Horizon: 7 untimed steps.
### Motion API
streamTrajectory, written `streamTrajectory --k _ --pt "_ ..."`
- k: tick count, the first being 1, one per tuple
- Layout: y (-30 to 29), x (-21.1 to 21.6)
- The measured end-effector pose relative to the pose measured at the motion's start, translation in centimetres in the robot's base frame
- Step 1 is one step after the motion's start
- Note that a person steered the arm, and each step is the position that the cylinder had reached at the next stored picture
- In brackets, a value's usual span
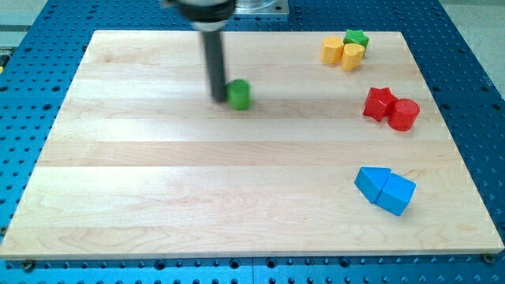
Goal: Push the green circle into the yellow heart
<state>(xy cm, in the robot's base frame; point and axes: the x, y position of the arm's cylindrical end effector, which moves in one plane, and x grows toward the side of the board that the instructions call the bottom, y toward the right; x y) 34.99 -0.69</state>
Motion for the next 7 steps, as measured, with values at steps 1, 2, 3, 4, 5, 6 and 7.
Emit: streamTrajectory --k 1,2,3,4,5,6,7 --pt "0.4 2.1" --pt "-0.9 7.3" --pt "4.5 4.0" --pt "10.7 -1.3" --pt "9.9 1.1" --pt "14.5 0.4" --pt "15.5 -2.0"
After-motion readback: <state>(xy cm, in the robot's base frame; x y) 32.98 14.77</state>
